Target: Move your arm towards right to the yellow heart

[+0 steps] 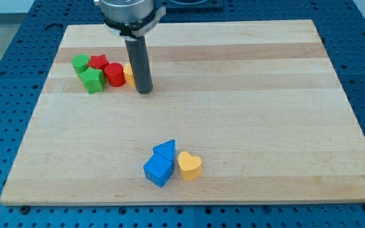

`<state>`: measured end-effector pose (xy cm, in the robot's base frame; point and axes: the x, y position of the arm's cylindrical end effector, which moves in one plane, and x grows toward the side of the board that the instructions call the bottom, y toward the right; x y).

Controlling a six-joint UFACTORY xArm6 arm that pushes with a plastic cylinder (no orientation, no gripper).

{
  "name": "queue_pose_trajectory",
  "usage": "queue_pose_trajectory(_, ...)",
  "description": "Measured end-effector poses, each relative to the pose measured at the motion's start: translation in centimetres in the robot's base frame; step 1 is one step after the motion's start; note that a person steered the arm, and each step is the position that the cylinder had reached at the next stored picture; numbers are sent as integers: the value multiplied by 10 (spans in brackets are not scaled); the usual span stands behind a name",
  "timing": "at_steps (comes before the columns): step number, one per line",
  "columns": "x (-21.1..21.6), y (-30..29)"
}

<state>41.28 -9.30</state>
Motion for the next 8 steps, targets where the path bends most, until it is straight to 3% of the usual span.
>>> queue_pose_trajectory(1,24,6)
queue_pose_trajectory(3,13,35)
queue_pose_trajectory(6,4,-17)
queue_pose_trajectory(7,4,40)
queue_pose_trajectory(8,6,141)
